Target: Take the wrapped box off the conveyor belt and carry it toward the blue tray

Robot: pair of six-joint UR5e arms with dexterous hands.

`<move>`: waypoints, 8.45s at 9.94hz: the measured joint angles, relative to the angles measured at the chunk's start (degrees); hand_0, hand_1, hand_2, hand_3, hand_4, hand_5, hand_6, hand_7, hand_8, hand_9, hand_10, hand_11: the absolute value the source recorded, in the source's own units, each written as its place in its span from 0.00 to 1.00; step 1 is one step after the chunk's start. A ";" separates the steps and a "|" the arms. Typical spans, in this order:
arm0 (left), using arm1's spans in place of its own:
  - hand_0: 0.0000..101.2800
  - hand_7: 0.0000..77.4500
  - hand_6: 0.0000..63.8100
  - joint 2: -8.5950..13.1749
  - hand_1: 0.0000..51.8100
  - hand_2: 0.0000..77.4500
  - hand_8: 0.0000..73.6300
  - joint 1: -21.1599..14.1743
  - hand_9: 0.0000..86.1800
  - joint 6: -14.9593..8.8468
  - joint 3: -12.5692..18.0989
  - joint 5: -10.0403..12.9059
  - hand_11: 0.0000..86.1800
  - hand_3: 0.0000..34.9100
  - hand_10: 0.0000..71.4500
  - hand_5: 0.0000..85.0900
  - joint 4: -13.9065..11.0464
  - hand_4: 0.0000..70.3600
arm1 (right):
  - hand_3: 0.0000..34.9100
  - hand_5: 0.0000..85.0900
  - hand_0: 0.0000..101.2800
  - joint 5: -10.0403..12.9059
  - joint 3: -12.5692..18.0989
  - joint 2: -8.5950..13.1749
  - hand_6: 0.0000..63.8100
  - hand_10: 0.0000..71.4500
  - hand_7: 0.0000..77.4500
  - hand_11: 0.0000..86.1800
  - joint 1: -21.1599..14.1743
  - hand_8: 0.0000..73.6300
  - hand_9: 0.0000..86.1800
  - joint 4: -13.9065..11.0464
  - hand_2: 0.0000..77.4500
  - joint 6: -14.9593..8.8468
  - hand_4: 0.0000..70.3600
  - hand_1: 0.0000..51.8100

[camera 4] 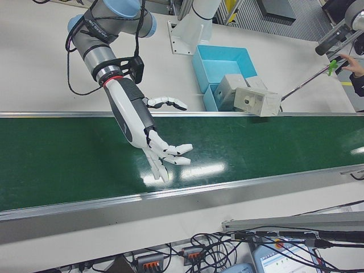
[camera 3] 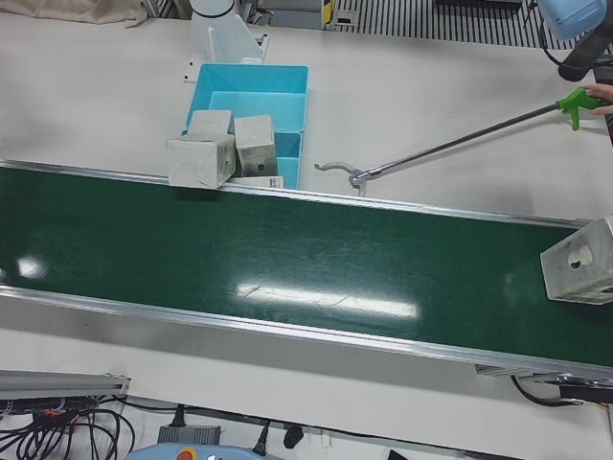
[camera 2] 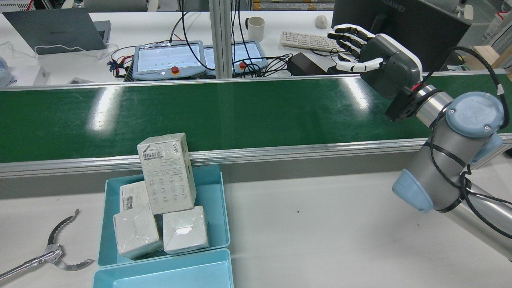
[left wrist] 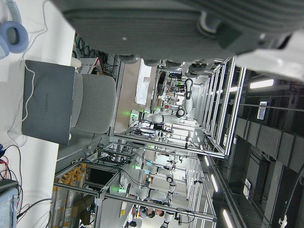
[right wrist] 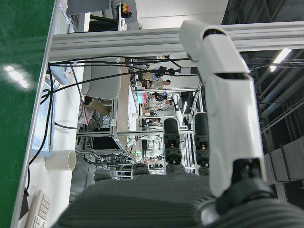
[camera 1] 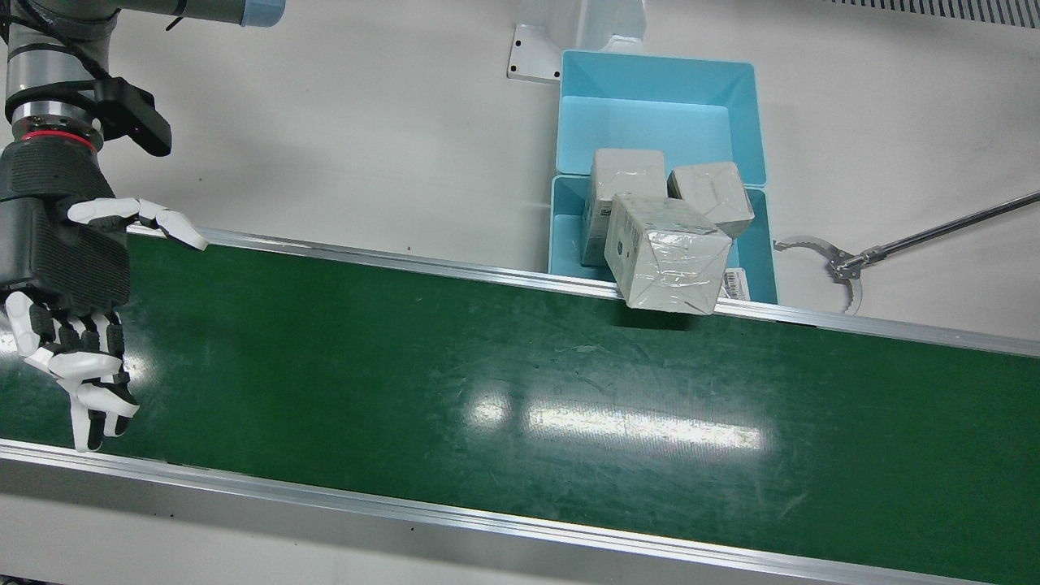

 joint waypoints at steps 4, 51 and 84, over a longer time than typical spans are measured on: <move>0.00 0.00 0.00 0.00 0.00 0.01 0.00 0.00 0.00 0.00 0.00 0.00 0.00 0.00 0.00 0.01 0.00 0.00 | 0.53 0.39 0.50 0.01 0.22 0.07 0.04 0.00 0.30 0.02 0.21 0.00 0.07 0.06 0.34 0.06 0.14 0.39; 0.00 0.00 0.00 0.00 0.00 0.01 0.00 0.00 0.00 0.00 0.00 0.00 0.00 0.00 0.00 0.01 0.00 0.00 | 0.57 0.39 0.48 -0.03 0.83 -1.72 0.02 0.00 0.28 0.02 -1.55 0.01 0.08 3.33 0.24 1.04 0.12 0.38; 0.00 0.00 0.00 0.00 0.00 0.01 0.00 0.00 0.00 0.00 0.00 0.00 0.00 0.00 0.01 0.01 0.00 0.00 | 0.65 0.45 0.49 0.69 -4.42 5.67 0.09 0.00 0.39 0.02 -7.30 0.02 0.10 8.43 0.37 0.37 0.15 0.37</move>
